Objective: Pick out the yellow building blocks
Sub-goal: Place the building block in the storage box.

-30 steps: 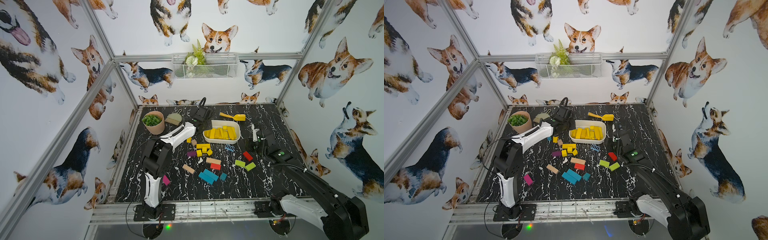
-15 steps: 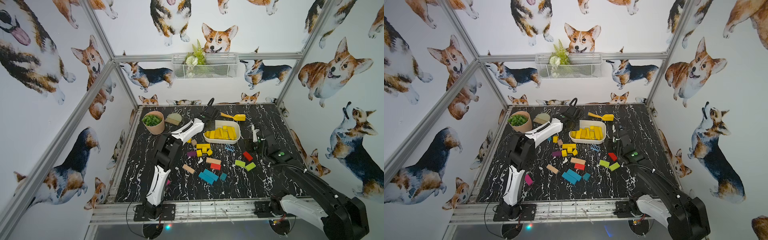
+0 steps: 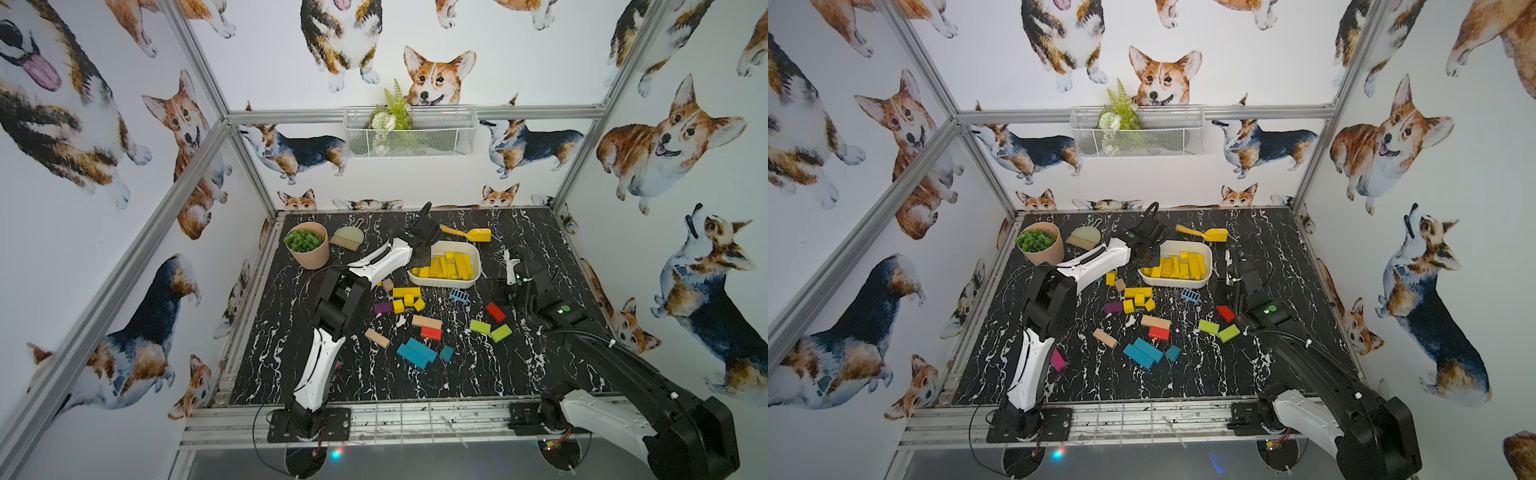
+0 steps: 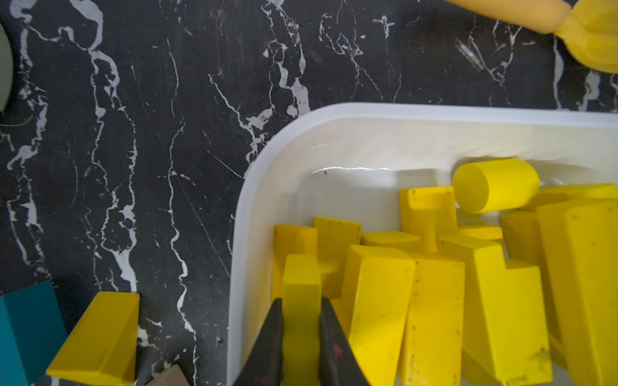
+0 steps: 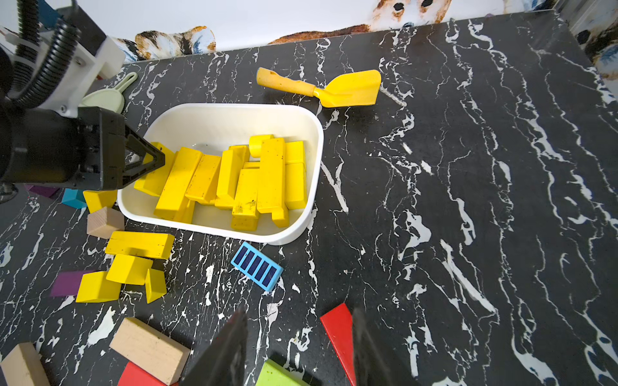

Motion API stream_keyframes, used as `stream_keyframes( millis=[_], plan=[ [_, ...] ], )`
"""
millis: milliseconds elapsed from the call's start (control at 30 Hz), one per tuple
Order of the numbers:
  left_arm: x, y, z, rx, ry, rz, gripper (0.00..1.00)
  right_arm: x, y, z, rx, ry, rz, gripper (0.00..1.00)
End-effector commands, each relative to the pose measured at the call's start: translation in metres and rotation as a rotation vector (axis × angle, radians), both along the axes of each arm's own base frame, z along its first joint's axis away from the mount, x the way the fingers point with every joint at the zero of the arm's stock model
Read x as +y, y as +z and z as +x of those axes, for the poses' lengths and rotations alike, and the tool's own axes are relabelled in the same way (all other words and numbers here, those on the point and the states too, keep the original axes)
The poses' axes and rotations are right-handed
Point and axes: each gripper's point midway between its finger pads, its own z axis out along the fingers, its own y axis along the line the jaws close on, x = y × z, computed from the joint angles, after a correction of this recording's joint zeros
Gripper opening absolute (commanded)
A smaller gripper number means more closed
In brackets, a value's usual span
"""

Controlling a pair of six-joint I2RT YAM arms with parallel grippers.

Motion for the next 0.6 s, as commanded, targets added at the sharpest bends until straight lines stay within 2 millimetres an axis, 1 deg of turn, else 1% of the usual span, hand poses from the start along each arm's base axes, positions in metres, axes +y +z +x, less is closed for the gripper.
stream_keyframes(
  millis=[0, 133, 200, 367, 467, 567],
  plan=[
    [-0.002, 0.003, -0.002, 0.017, -0.002, -0.014, 0.31, -0.003, 0.0, -0.001, -0.001, -0.01, -0.007, 0.52],
    [-0.006, 0.018, -0.001, -0.006, -0.008, -0.042, 0.38, -0.003, 0.001, -0.001, -0.004, -0.011, -0.006, 0.52],
    [-0.006, 0.028, -0.001, -0.023, -0.008, -0.052, 0.39, -0.004, 0.002, -0.001, -0.005, -0.012, -0.008, 0.52],
    [-0.003, 0.069, -0.001, -0.116, 0.007, -0.119, 0.39, -0.003, 0.003, -0.001, -0.003, -0.011, -0.002, 0.52],
    [0.004, 0.092, -0.006, -0.183, 0.024, -0.165, 0.39, 0.006, 0.003, 0.0, 0.006, 0.025, 0.022, 0.52],
    [0.017, 0.107, -0.015, -0.234, 0.054, -0.192, 0.38, 0.035, 0.004, 0.0, 0.003, 0.154, 0.037, 0.51]
  ],
)
